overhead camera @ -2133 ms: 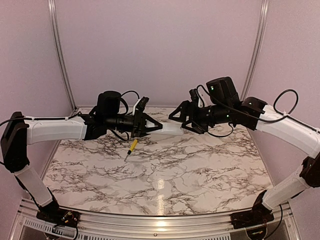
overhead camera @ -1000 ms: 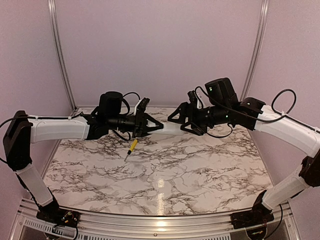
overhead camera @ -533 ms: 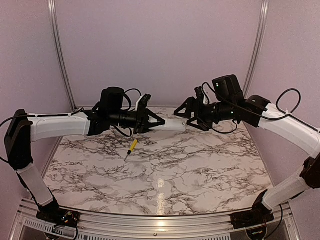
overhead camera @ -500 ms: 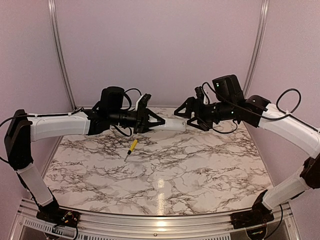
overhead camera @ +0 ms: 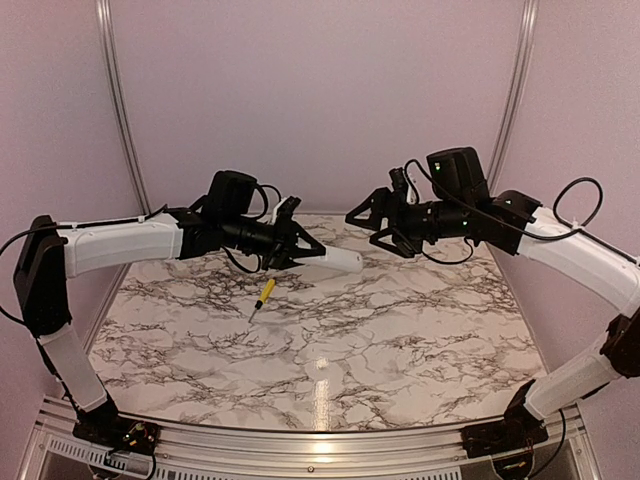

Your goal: Unload the batteries from the remote control

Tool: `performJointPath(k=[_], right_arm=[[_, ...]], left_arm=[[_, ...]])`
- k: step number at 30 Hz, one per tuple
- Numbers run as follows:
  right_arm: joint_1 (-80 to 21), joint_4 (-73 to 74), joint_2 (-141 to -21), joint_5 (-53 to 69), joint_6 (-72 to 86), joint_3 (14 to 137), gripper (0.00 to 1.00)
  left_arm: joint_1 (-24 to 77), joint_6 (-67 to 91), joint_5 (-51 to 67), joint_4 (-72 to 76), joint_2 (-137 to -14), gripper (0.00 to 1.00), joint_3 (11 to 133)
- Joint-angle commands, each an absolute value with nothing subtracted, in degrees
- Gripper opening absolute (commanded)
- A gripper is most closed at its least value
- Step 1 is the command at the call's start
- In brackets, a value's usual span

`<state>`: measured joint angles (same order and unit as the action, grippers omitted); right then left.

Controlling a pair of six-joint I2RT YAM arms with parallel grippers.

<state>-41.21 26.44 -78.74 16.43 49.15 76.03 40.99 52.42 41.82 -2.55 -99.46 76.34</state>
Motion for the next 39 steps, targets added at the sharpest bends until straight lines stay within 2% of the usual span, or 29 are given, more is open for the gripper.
performJointPath(k=[1, 16, 39], right_arm=[[-40.90, 24.43, -77.13, 15.47, 50.95, 75.57, 0.82], [-41.66, 25.12, -82.02, 15.98, 51.89, 77.25, 0.82], [-41.92, 23.82, -82.72, 17.14, 52.13, 75.12, 0.81]], left_arm=[[40.62, 51.11, 41.65, -4.35, -100.14, 0.00, 77.64], [40.61, 52.39, 43.49, -0.57, -99.46, 0.00, 76.20], [40.43, 54.13, 44.15, 4.57, -98.98, 0.00, 74.67]])
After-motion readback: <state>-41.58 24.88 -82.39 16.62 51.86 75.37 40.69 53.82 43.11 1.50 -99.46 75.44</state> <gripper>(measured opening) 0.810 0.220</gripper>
